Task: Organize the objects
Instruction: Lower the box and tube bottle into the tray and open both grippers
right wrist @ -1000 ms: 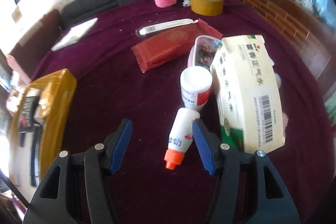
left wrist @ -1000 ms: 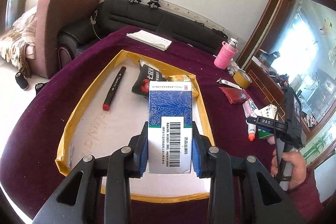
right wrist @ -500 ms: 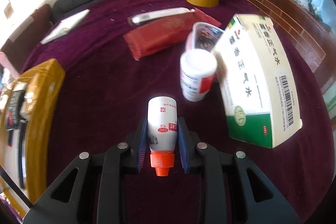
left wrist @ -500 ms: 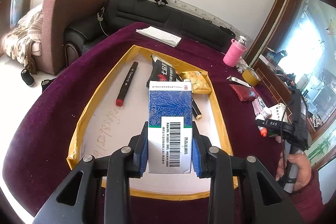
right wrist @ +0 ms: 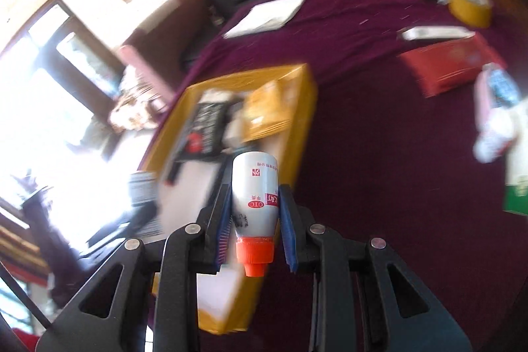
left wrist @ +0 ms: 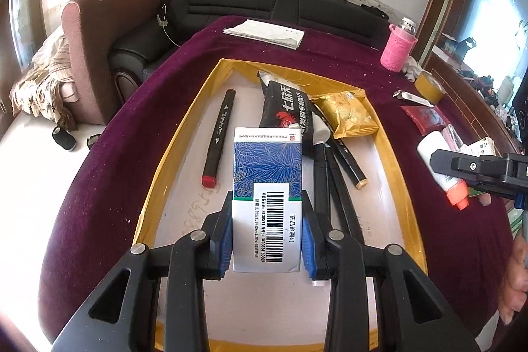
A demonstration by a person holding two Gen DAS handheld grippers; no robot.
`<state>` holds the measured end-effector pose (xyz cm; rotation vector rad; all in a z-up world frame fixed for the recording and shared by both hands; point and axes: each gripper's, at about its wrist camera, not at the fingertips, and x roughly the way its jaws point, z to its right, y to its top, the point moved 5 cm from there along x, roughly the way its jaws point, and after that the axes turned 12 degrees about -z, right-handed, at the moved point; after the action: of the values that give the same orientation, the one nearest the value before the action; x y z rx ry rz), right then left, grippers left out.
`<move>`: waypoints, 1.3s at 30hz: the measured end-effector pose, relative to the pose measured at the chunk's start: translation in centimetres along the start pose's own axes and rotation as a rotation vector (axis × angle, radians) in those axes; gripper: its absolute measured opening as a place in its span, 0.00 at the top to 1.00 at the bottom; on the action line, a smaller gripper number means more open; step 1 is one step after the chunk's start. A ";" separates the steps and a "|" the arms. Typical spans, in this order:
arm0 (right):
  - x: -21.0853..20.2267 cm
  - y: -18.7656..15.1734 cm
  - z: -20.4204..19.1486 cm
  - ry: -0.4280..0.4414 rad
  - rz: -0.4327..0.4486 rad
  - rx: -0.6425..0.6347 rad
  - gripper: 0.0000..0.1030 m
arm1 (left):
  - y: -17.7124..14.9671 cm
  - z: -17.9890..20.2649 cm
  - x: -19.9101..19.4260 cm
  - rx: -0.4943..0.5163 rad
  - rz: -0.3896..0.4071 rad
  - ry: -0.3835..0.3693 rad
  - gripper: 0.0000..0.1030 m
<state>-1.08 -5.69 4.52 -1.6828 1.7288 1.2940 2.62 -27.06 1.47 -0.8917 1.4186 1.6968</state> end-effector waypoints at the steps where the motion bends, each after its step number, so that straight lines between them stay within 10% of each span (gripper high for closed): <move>1: 0.9 0.0 -0.8 0.029 -0.023 -0.004 0.76 | 0.2 -0.1 0.3 0.003 -0.008 0.009 0.71; 7: 7.4 1.5 -5.4 0.137 -0.147 -0.013 0.76 | 0.4 -1.1 3.0 -0.041 -0.093 -0.027 0.71; 17: 12.0 2.0 -6.5 0.043 -0.170 -0.055 0.74 | -0.1 -2.3 1.8 -0.111 -0.047 -0.108 0.58; 26: 5.4 2.0 -4.8 -0.047 0.064 -0.129 0.61 | -1.2 -1.0 -1.4 -0.194 0.098 -0.170 0.47; 33: -2.3 1.4 -0.5 -0.222 0.323 -0.153 0.56 | 0.1 2.3 -3.6 -0.155 0.281 -0.019 0.28; 39: -5.5 1.1 3.5 -0.360 0.465 -0.148 0.54 | 1.3 4.3 -0.2 -0.120 0.171 0.115 0.28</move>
<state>-2.16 0.03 7.62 -1.0499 1.8911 1.8372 1.35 -23.03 2.88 -0.9707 1.5186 1.9009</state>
